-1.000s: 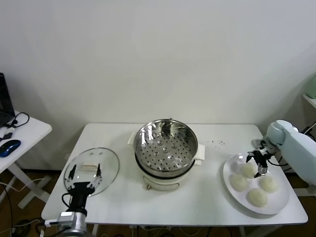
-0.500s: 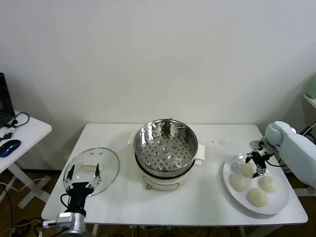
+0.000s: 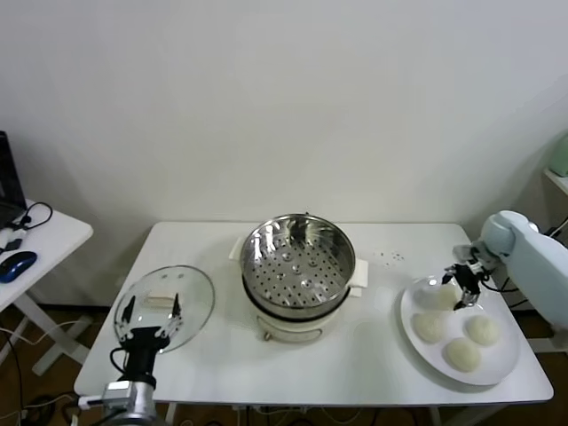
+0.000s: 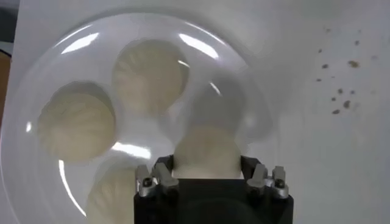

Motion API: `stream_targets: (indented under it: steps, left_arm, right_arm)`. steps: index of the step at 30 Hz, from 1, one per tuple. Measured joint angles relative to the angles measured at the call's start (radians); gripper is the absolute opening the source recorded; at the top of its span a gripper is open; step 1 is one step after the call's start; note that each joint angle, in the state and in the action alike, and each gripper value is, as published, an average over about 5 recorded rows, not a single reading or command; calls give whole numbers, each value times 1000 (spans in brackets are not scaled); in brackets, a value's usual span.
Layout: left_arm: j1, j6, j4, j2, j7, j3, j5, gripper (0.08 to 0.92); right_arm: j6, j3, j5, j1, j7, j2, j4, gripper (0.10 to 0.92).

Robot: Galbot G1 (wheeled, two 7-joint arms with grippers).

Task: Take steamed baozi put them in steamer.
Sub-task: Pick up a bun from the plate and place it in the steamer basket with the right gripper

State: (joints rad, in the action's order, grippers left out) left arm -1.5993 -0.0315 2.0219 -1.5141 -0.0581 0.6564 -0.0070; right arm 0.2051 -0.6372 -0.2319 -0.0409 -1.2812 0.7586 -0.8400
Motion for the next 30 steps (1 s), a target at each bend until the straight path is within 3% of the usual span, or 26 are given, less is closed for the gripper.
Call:
stream_targets:
  steps: [13, 30]
  left_arm:
    - [-9, 8, 6, -1, -10, -11, -6, 823]
    - [-25, 27, 29, -2, -45, -16, -20, 823]
  right_arm:
    - [68, -254, 108, -361, -22, 77, -226, 712]
    - [224, -304, -154, -399, -7, 352, -337, 709]
